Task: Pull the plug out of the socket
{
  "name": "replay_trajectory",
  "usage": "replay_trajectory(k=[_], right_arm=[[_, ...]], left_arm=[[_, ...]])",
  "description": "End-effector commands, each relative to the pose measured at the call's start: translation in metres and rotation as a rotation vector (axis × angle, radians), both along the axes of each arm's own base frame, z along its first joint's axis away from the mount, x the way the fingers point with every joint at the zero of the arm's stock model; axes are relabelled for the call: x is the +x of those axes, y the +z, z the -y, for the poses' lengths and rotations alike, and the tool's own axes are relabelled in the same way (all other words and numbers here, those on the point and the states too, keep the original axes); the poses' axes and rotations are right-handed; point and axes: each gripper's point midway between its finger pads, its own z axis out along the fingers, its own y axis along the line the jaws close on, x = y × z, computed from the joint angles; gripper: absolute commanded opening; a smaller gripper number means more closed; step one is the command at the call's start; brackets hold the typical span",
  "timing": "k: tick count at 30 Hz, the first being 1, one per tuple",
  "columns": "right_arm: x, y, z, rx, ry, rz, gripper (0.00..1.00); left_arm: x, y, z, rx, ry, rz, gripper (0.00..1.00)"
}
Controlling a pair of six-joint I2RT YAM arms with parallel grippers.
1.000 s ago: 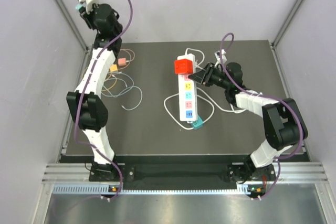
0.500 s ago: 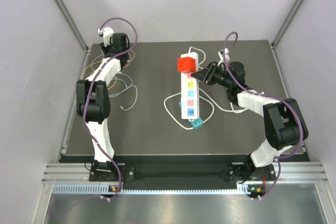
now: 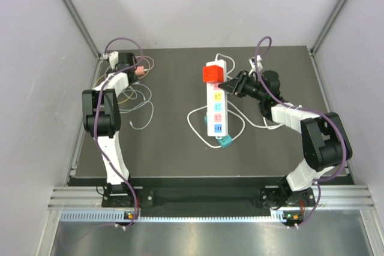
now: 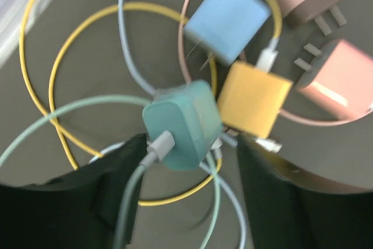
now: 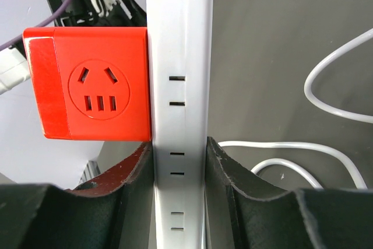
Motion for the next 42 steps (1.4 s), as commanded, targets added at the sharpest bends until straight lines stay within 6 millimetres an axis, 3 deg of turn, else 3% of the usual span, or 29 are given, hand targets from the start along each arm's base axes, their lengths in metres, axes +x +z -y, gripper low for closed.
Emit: replay_trajectory(k=[1,7,9,12,15,16,20,22,26,28,30,31,32,33,35,37,38,40,42], right_arm=[[0.007,0.049,0.0,0.069,0.005,0.163,0.0],[0.007,0.049,0.0,0.067,0.006,0.166,0.0],[0.008,0.048,-0.001,0.065,0.008,0.165,0.0],[0.008,0.047,-0.001,0.063,0.01,0.166,0.0],[0.008,0.045,-0.001,0.053,0.01,0.169,0.0],[0.008,0.047,-0.001,0.052,0.015,0.173,0.0],[0.008,0.047,-0.002,0.044,0.023,0.185,0.0],[0.007,0.047,-0.002,0.04,0.03,0.187,0.0],[0.006,0.047,-0.004,0.026,0.051,0.211,0.0],[0.002,0.047,-0.007,0.019,0.077,0.225,0.0],[0.003,0.047,-0.007,0.008,0.083,0.237,0.0],[0.003,0.044,-0.007,-0.007,0.092,0.235,0.0],[0.003,0.046,-0.008,-0.011,0.096,0.244,0.0],[0.003,0.047,-0.008,-0.017,0.099,0.251,0.0],[0.003,0.046,-0.009,-0.034,0.107,0.26,0.0],[0.003,0.045,-0.009,-0.048,0.11,0.267,0.0],[0.002,0.045,-0.01,-0.052,0.111,0.265,0.0],[0.002,0.044,-0.011,-0.057,0.112,0.265,0.0],[0.003,0.043,-0.011,-0.062,0.109,0.261,0.0]], left_arm=[[0.003,0.044,0.004,-0.127,-0.05,0.149,0.69],[0.004,0.098,0.024,-0.205,-0.208,0.287,0.85],[0.001,0.111,0.03,-0.217,-0.251,0.313,0.98],[-0.007,0.141,0.044,-0.234,-0.337,0.367,0.99],[-0.018,0.146,0.051,-0.238,-0.381,0.368,0.99],[-0.024,0.156,0.051,-0.229,-0.388,0.384,0.99],[-0.046,0.159,0.07,-0.272,-0.475,0.389,0.99],[-0.057,0.172,0.079,-0.287,-0.522,0.415,0.99],[-0.081,0.189,0.117,-0.393,-0.699,0.481,0.99],[-0.098,0.206,0.151,-0.541,-0.855,0.528,0.99],[-0.11,0.214,0.173,-0.635,-0.955,0.564,0.99],[-0.125,0.219,0.196,-0.742,-1.027,0.558,0.99],[-0.134,0.214,0.209,-0.785,-1.062,0.548,0.99],[-0.141,0.223,0.222,-0.795,-1.121,0.579,0.99],[-0.16,0.222,0.266,-0.837,-1.212,0.541,0.99],[-0.163,0.219,0.287,-0.817,-1.216,0.526,0.99],[-0.174,0.221,0.311,-0.819,-1.259,0.516,0.99],[-0.186,0.22,0.34,-0.788,-1.305,0.504,0.99],[-0.179,0.222,0.349,-0.721,-1.264,0.521,0.99]])
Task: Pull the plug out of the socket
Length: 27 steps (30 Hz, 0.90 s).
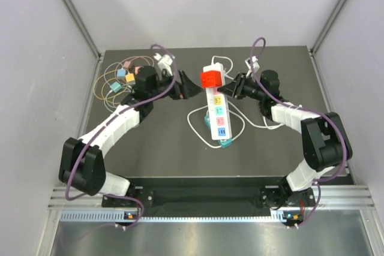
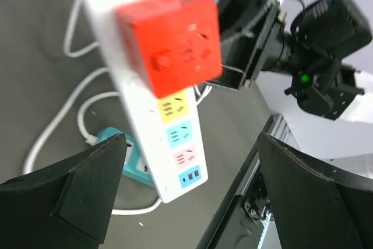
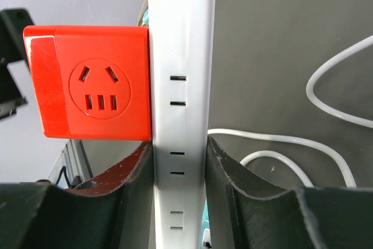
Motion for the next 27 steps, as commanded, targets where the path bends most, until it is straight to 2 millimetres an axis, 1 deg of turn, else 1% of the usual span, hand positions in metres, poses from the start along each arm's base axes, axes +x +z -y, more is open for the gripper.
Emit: replay_trajectory(k=[1,2,3,4,5,6,7,8,9,10,11,12,13,14,15,16,18,21,23,27], right_arm=[[0.013,0.052,-0.008,0.026,0.027,0.196,0.0],[0.012,0.052,-0.009,0.026,0.03,0.197,0.0],[0.012,0.052,-0.009,0.026,0.03,0.197,0.0],[0.012,0.052,-0.009,0.025,0.03,0.196,0.0],[0.011,0.051,-0.011,0.025,0.033,0.193,0.0],[0.011,0.052,-0.011,0.026,0.035,0.195,0.0],[0.011,0.052,-0.012,0.026,0.036,0.195,0.0],[0.009,0.053,-0.014,0.028,0.041,0.196,0.0],[0.009,0.053,-0.014,0.029,0.044,0.196,0.0],[0.008,0.054,-0.015,0.032,0.046,0.195,0.0],[0.007,0.054,-0.016,0.033,0.049,0.195,0.0],[0.006,0.055,-0.017,0.037,0.055,0.198,0.0],[0.005,0.057,-0.017,0.042,0.056,0.2,0.0],[0.004,0.058,-0.018,0.045,0.058,0.202,0.0],[0.003,0.061,-0.018,0.049,0.06,0.207,0.0],[0.003,0.063,-0.017,0.052,0.059,0.21,0.0],[0.001,0.064,-0.018,0.056,0.061,0.212,0.0],[0.0,0.066,-0.018,0.064,0.065,0.215,0.0],[0.0,0.065,-0.019,0.068,0.066,0.208,0.0],[-0.001,0.067,-0.02,0.073,0.072,0.21,0.0]], left_arm=[[-0.001,0.033,0.024,0.021,0.04,0.133,0.99],[0.008,0.04,0.025,0.04,0.093,0.146,0.99],[0.011,0.035,0.029,0.066,0.106,0.132,0.99],[0.009,0.033,0.038,0.091,0.102,0.138,0.99],[0.016,0.035,0.036,0.121,0.155,0.133,0.99],[0.018,0.033,0.039,0.134,0.166,0.128,0.99],[0.018,0.036,0.044,0.135,0.177,0.133,0.99],[0.02,0.033,0.046,0.147,0.194,0.123,0.99],[0.027,0.033,0.042,0.162,0.245,0.13,0.99],[0.027,0.027,0.045,0.186,0.258,0.114,0.99],[0.031,0.035,0.045,0.19,0.28,0.123,0.99],[0.037,0.022,0.04,0.244,0.323,0.096,0.99],[0.037,0.02,0.042,0.264,0.33,0.091,0.99],[0.042,0.02,0.043,0.283,0.351,0.087,0.99],[0.042,0.015,0.042,0.316,0.355,0.079,0.99],[0.044,0.019,0.041,0.33,0.379,0.088,0.99],[0.046,0.013,0.039,0.368,0.392,0.079,0.99],[0.047,0.012,0.042,0.379,0.394,0.078,0.98],[0.046,0.011,0.047,0.38,0.378,0.076,0.96],[0.043,0.011,0.062,0.34,0.333,0.066,0.89]])
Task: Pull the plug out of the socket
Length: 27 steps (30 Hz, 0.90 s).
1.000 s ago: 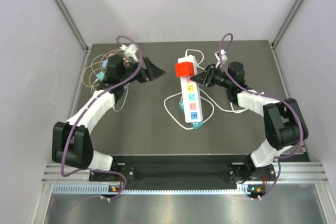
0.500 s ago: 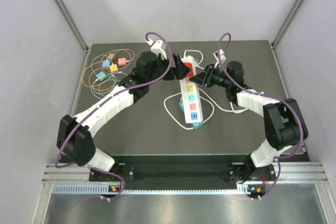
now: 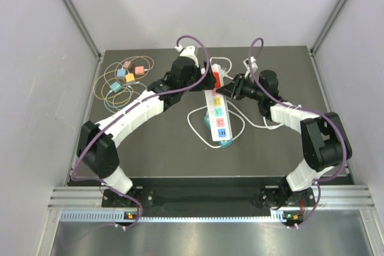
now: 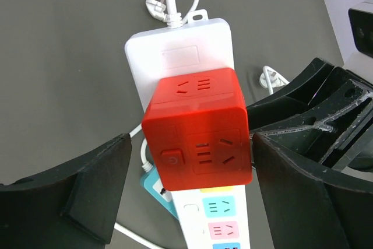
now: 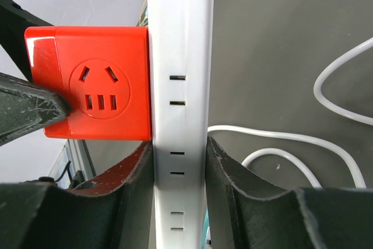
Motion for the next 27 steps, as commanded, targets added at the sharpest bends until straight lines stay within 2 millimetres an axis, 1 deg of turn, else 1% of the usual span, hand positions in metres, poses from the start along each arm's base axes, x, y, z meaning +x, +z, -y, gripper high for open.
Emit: replay_trajectory(k=[1,3,7,8,9,10,11,13,14,16,17,18,19,20,21,22,24,25,26,27], right_arm=[[0.006,0.068,-0.012,0.082,0.043,0.216,0.0],[0.005,0.069,-0.012,0.086,0.044,0.221,0.0],[0.004,0.07,-0.012,0.089,0.048,0.223,0.0],[0.004,0.071,-0.012,0.09,0.047,0.224,0.0],[0.004,0.07,-0.012,0.089,0.048,0.226,0.0],[0.004,0.07,-0.012,0.088,0.045,0.223,0.0],[0.005,0.071,-0.012,0.087,0.044,0.225,0.0],[0.006,0.069,-0.01,0.074,0.033,0.23,0.0],[0.006,0.068,-0.01,0.069,0.03,0.225,0.0],[0.008,0.067,-0.009,0.063,0.021,0.229,0.0],[0.008,0.066,-0.008,0.059,0.017,0.223,0.0],[0.009,0.067,-0.007,0.055,0.01,0.226,0.0],[0.01,0.067,-0.007,0.055,0.01,0.226,0.0],[0.01,0.067,-0.006,0.055,0.007,0.228,0.0],[0.01,0.066,-0.006,0.054,0.007,0.225,0.0],[0.011,0.066,-0.006,0.054,0.003,0.222,0.0],[0.011,0.065,-0.004,0.054,0.0,0.22,0.0],[0.011,0.066,-0.004,0.054,-0.001,0.223,0.0],[0.012,0.065,-0.003,0.053,-0.004,0.221,0.0],[0.012,0.066,-0.004,0.052,-0.004,0.225,0.0]], left_arm=[[0.004,0.024,0.013,-0.049,-0.022,0.046,0.88],[0.005,0.019,0.019,-0.058,-0.037,0.032,0.83],[0.007,0.017,0.027,-0.07,-0.059,0.025,0.65],[0.008,0.017,0.029,-0.072,-0.066,0.028,0.34],[0.008,0.017,0.029,-0.071,-0.069,0.029,0.13],[0.008,0.02,0.03,-0.073,-0.073,0.035,0.03],[0.007,0.025,0.031,-0.073,-0.091,0.047,0.0],[0.004,0.033,0.033,-0.104,-0.138,0.046,0.0],[0.004,0.039,0.032,-0.121,-0.141,0.046,0.0],[0.005,0.045,0.023,-0.202,-0.149,-0.029,0.0],[0.004,0.047,0.021,-0.257,-0.162,-0.068,0.0],[0.011,0.049,0.009,-0.361,-0.123,-0.138,0.0],[0.005,0.048,0.012,-0.443,-0.176,-0.183,0.0],[0.005,0.052,0.007,-0.498,-0.169,-0.204,0.0],[0.006,0.052,0.002,-0.546,-0.141,-0.242,0.0],[0.003,0.051,0.0,-0.538,-0.132,-0.255,0.0],[0.002,0.05,-0.002,-0.452,-0.127,-0.207,0.0],[0.004,0.06,-0.003,-0.413,-0.125,-0.164,0.0],[0.007,0.053,-0.014,-0.331,-0.055,-0.156,0.0],[0.003,0.053,-0.013,-0.243,-0.073,-0.105,0.0]])
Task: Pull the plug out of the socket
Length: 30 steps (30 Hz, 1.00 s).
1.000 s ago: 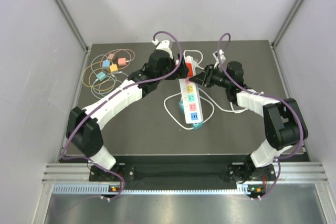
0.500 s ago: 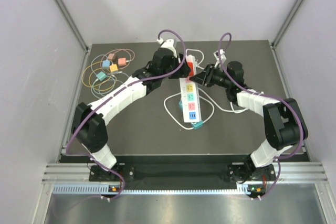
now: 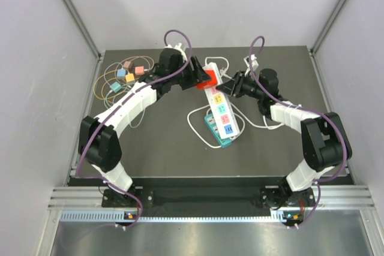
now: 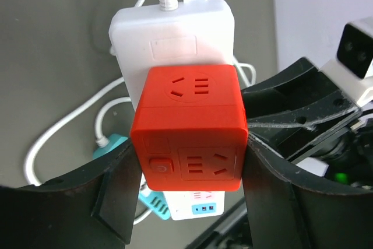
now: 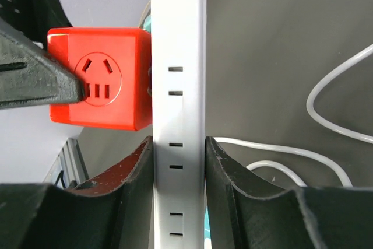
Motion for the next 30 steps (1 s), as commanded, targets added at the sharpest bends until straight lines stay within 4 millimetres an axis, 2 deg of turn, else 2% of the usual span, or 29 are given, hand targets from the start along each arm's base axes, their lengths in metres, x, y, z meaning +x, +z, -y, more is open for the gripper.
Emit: replay_trajectory(k=[1,2,4,5,6,8,14,16,20,22,23,24,26,27,30], right_arm=[[0.003,0.057,-0.004,0.051,0.027,0.185,0.0],[0.003,0.057,-0.004,0.05,0.024,0.183,0.0],[0.004,0.056,-0.003,0.049,0.024,0.182,0.0],[0.004,0.056,-0.003,0.049,0.024,0.18,0.0],[0.003,0.057,-0.004,0.048,0.026,0.184,0.0],[0.004,0.057,-0.003,0.047,0.024,0.183,0.0],[0.004,0.058,-0.003,0.043,0.023,0.193,0.0],[0.004,0.059,-0.002,0.038,0.021,0.2,0.0],[0.002,0.062,-0.001,0.036,0.021,0.215,0.0],[0.002,0.064,0.0,0.041,0.018,0.218,0.0],[0.002,0.064,0.001,0.044,0.016,0.219,0.0],[0.002,0.063,0.002,0.05,0.015,0.212,0.0],[0.004,0.062,0.004,0.056,0.007,0.208,0.0],[0.005,0.063,0.006,0.057,0.004,0.206,0.0],[0.005,0.066,0.008,0.067,0.003,0.211,0.0]], left_arm=[[-0.003,0.074,-0.008,0.092,0.022,0.24,0.0],[-0.003,0.07,-0.015,0.166,0.039,0.258,0.0],[-0.008,0.08,-0.013,0.22,0.036,0.306,0.0],[-0.01,0.076,-0.02,0.296,0.03,0.32,0.0],[-0.011,0.087,-0.021,0.372,0.072,0.368,0.0],[-0.014,0.088,-0.022,0.503,0.056,0.43,0.0],[-0.029,0.087,-0.017,0.659,0.038,0.471,0.0],[-0.034,0.088,-0.008,0.629,0.023,0.461,0.0],[-0.045,0.1,0.016,0.44,-0.041,0.413,0.0],[-0.044,0.115,0.016,0.337,-0.04,0.394,0.0],[-0.049,0.128,0.026,0.217,-0.065,0.367,0.0],[-0.043,0.129,0.019,0.172,-0.054,0.343,0.0],[-0.043,0.151,0.015,0.038,-0.02,0.329,0.0],[-0.04,0.148,0.01,0.005,-0.018,0.306,0.0],[-0.043,0.163,0.0,-0.024,0.013,0.323,0.0]])
